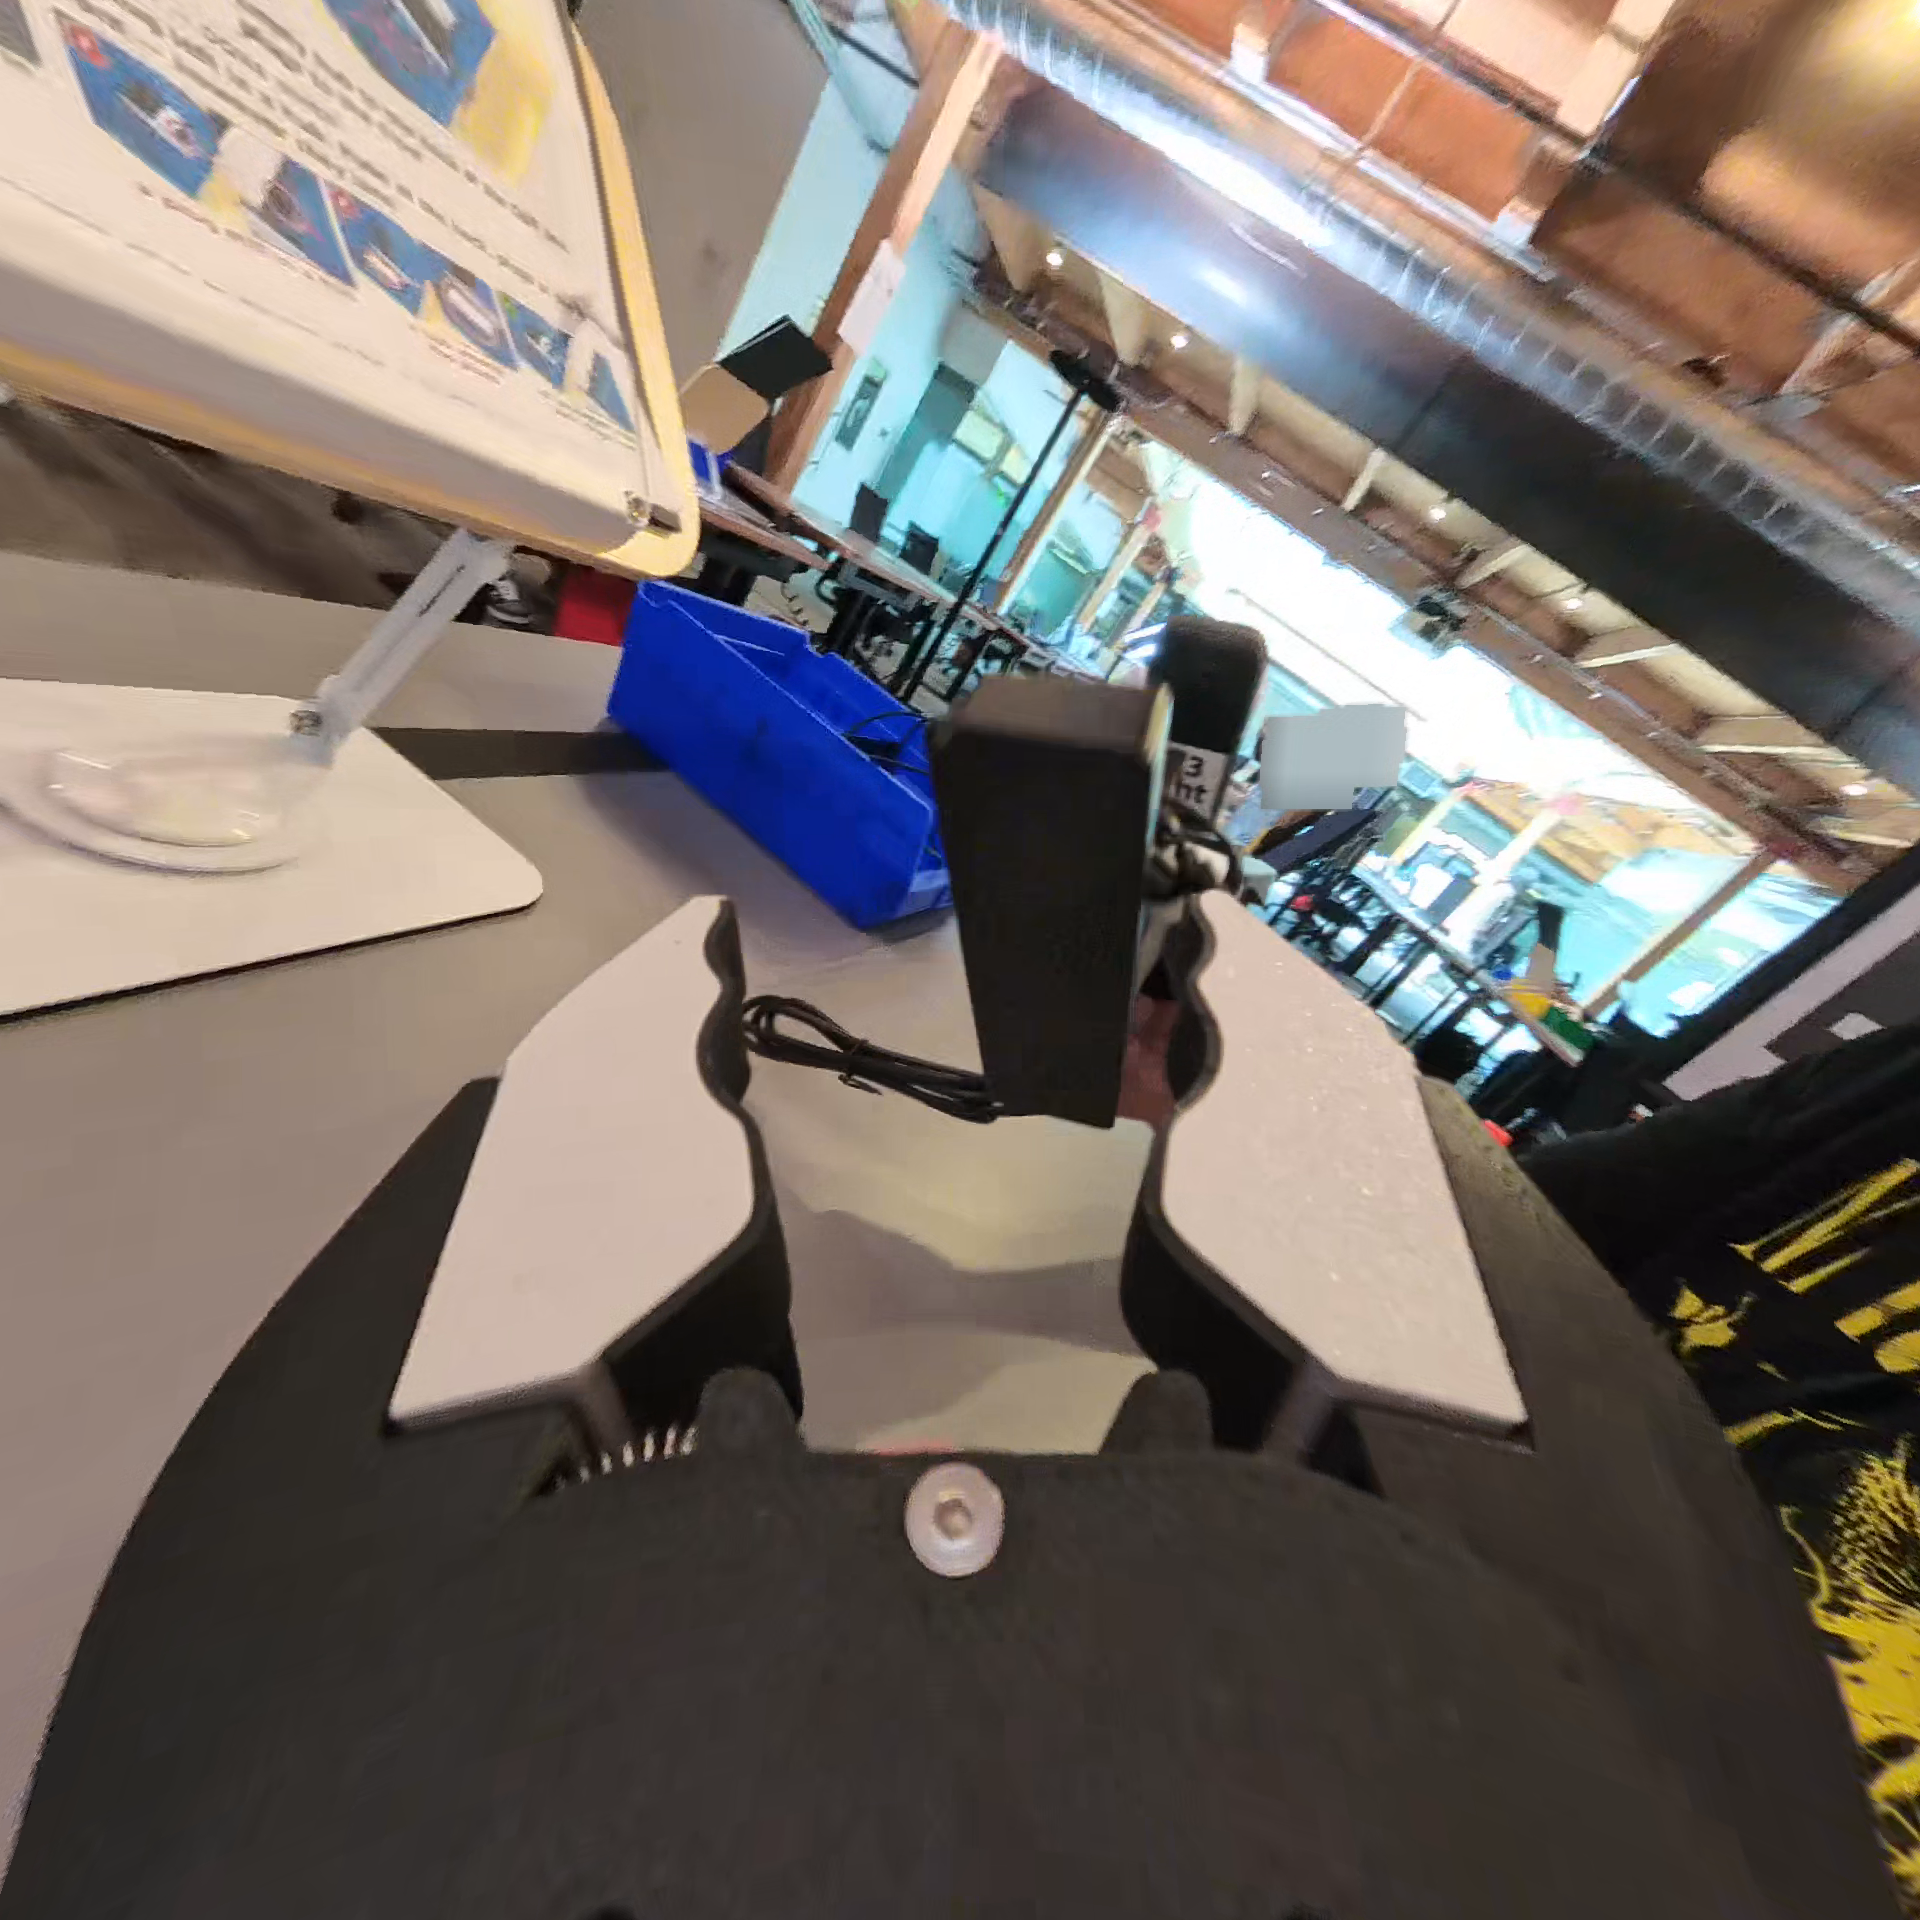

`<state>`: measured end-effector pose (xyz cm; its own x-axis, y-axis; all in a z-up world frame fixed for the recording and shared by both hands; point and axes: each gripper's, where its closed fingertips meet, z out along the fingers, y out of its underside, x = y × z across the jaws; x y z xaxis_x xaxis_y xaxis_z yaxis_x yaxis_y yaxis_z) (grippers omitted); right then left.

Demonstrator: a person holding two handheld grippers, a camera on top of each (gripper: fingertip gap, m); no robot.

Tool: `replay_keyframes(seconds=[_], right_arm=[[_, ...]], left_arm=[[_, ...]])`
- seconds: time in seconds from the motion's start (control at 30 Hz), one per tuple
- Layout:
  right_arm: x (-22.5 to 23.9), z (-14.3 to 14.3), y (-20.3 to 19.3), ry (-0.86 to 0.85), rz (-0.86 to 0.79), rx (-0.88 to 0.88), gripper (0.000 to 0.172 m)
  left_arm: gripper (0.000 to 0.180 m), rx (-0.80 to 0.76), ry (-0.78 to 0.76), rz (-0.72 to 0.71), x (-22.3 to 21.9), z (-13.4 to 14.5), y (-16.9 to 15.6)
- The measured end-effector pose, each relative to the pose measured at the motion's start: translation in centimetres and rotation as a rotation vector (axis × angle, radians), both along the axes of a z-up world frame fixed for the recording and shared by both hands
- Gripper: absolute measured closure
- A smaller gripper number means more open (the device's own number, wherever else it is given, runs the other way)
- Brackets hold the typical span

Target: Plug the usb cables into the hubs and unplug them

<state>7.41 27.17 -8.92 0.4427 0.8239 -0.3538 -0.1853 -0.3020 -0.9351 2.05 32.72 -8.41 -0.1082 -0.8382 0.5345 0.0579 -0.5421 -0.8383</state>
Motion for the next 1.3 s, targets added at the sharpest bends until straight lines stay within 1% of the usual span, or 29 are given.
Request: replay_keyframes(seconds=[0.07,0.13,0.23,0.33,0.37,0.43,0.5,0.6,0.7,0.77,0.87,0.9,0.93,1.13,1.23,1.3], right_arm=[[0.6,1.8,-0.4,0.132,0.028,0.013,0.157],[0.7,2.7,-0.5,0.212,0.051,0.009,0.157],[0.0,2.9,-0.2,0.258,0.054,0.004,0.157],[-1.2,2.7,-0.4,0.275,0.074,0.003,0.157],[-1.7,2.6,-0.6,0.275,0.087,0.004,0.156],[-2.6,2.5,-1.0,0.272,0.117,0.006,0.157],[-2.7,2.6,-1.1,0.293,0.118,0.006,0.157],[-2.6,2.2,-1.2,0.261,0.125,0.008,0.157],[-2.5,1.9,-1.8,0.248,0.189,-0.026,0.156],[-2.5,1.5,-2.1,0.185,0.216,-0.042,0.155],[-2.3,0.9,-2.5,0.069,0.242,-0.035,0.152],[-2.3,0.8,-2.6,0.037,0.246,-0.025,0.151],[-2.4,0.7,-2.7,0.012,0.252,-0.017,0.156],[-2.4,0.9,-3.1,-0.058,0.224,0.071,0.158],[-2.2,1.0,-3.4,-0.065,0.231,0.067,0.158],[-2.2,0.9,-3.7,-0.095,0.239,0.068,0.158]], left_arm=[[0.096,0.006,-0.015,-0.045,0.6,0.0,-1.1],[0.088,0.053,0.009,-0.097,2.2,-0.3,-3.1],[0.078,0.099,0.038,-0.171,4.9,-0.6,-6.1],[0.078,0.122,0.049,-0.205,6.9,-0.9,-8.1],[0.084,0.131,0.060,-0.194,7.3,-1.0,-8.2],[0.101,0.092,0.022,-0.187,7.4,-0.4,-8.2],[0.114,0.072,0.015,-0.212,7.2,-0.4,-8.2],[0.115,0.088,0.091,-0.245,7.1,-1.1,-8.4],[0.116,0.144,0.174,-0.279,6.8,-1.7,-8.9],[0.114,0.164,0.242,-0.320,6.5,-2.4,-9.1],[0.115,0.175,0.259,-0.344,6.0,-2.2,-9.2],[0.115,0.195,0.285,-0.357,5.9,-2.6,-9.4],[0.115,0.218,0.298,-0.348,5.9,-2.7,-9.4],[0.114,0.238,0.265,-0.331,6.0,-2.2,-9.6],[0.114,0.217,0.217,-0.316,5.9,-1.5,-9.8],[0.114,0.259,0.235,-0.303,5.9,-1.7,-9.9]])
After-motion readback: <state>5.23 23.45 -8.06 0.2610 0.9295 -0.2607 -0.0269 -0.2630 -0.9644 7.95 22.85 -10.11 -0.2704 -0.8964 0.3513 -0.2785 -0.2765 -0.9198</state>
